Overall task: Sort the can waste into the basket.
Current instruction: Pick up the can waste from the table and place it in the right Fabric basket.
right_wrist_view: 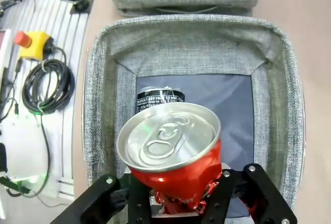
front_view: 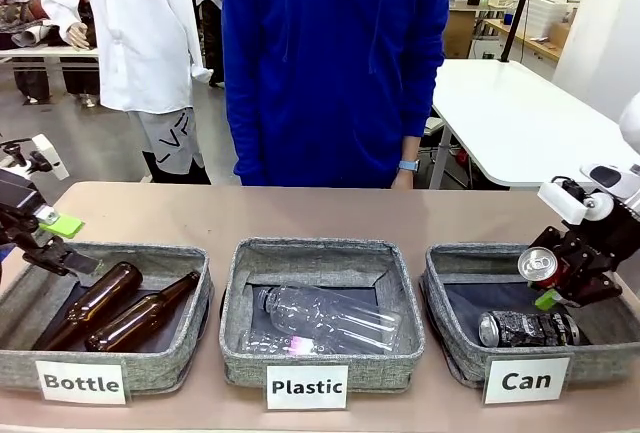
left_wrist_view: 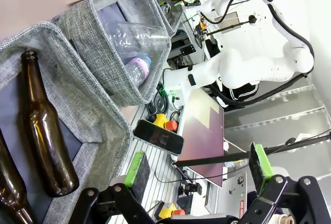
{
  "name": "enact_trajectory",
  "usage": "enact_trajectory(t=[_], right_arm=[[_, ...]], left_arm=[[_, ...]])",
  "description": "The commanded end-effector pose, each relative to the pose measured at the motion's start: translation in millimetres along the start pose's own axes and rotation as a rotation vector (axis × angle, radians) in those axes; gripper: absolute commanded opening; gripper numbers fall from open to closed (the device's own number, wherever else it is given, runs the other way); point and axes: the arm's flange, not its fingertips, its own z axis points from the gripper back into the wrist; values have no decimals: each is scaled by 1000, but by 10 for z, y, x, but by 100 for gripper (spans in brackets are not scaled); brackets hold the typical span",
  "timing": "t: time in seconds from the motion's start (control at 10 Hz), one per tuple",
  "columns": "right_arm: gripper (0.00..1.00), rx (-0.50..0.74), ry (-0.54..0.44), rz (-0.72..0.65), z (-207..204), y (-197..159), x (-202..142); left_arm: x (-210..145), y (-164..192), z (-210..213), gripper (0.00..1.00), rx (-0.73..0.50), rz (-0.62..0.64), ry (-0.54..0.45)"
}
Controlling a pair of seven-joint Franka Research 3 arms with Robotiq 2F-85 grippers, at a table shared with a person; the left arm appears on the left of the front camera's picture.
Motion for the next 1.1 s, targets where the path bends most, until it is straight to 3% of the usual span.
enact_trajectory(t=[0.0, 0.1, 0.2, 0.3, 0.5, 0.7, 0.8, 0.9, 1.0], right_arm=[[100, -18, -22, 37, 3, -16, -32], [100, -11, -36, 48, 13, -38, -30], [91, -2, -31, 61, 0, -76, -36], [100, 7, -32, 62, 5, -102, -55], [100, 9, -54, 69, 16, -106, -63], [100, -1, -155, 49, 83, -183, -43], [100, 17, -312, -47, 182, -254, -21], [100, -24, -604, -332, 338, -322, 81], [100, 85, -832, -493, 535, -352, 128]], left_arm=[[-27, -28, 19, 100, -6, -4, 8], [-27, -28, 19, 100, -6, -4, 8], [-27, -28, 19, 100, -6, -4, 8], [-27, -28, 19, 100, -6, -4, 8], [-27, -28, 19, 100, -6, -4, 8], [-27, -28, 19, 100, -6, -4, 8], [-27, -28, 19, 100, -6, -4, 8], [-27, -28, 19, 100, -6, -4, 8], [-27, -28, 19, 100, -6, -4, 8]])
